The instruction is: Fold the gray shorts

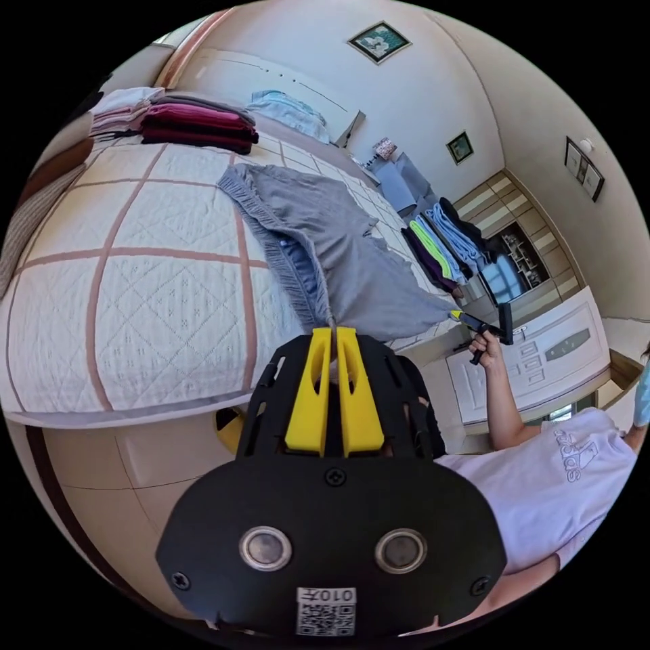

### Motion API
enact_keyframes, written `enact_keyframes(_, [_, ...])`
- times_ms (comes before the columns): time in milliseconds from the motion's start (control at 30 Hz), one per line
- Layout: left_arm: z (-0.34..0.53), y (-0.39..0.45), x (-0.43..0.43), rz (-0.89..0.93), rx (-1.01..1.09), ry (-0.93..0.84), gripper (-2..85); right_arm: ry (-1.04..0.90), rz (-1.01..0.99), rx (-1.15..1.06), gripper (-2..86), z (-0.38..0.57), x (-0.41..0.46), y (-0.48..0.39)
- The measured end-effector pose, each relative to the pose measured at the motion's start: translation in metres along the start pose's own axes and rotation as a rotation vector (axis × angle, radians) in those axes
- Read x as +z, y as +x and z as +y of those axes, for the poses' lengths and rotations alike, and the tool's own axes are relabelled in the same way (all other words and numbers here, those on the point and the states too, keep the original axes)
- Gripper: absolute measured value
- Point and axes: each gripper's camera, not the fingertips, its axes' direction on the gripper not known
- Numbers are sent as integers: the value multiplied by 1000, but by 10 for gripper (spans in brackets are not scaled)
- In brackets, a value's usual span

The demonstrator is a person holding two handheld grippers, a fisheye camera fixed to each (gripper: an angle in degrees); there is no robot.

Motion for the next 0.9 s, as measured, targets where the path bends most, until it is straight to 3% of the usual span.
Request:
enact_keyframes(100, [17,1,-24,12,15,27,2,-33,63,-41,33,4,-10,3])
enact_keyframes(233, [47,-24,-14,-9,-72,-5,6,-141,-101,38,33,17,37,39])
enact_keyframes(433, [69,-57,-4,107,-151,60,38,-67,14,-24,62,34,40,25])
enact_keyframes(600, [71,-64,-53,-56,-179,128,71,28,230,-52,82,20,-15,12])
enact_keyframes(767, [10,-54,-83,-243,-50,185,102,285,375,-421,113,-77,-55,-69])
enact_keyframes(900, [-89,-69,-50,-268,47,111,123,304,299,-661,124,-185,-29,-119])
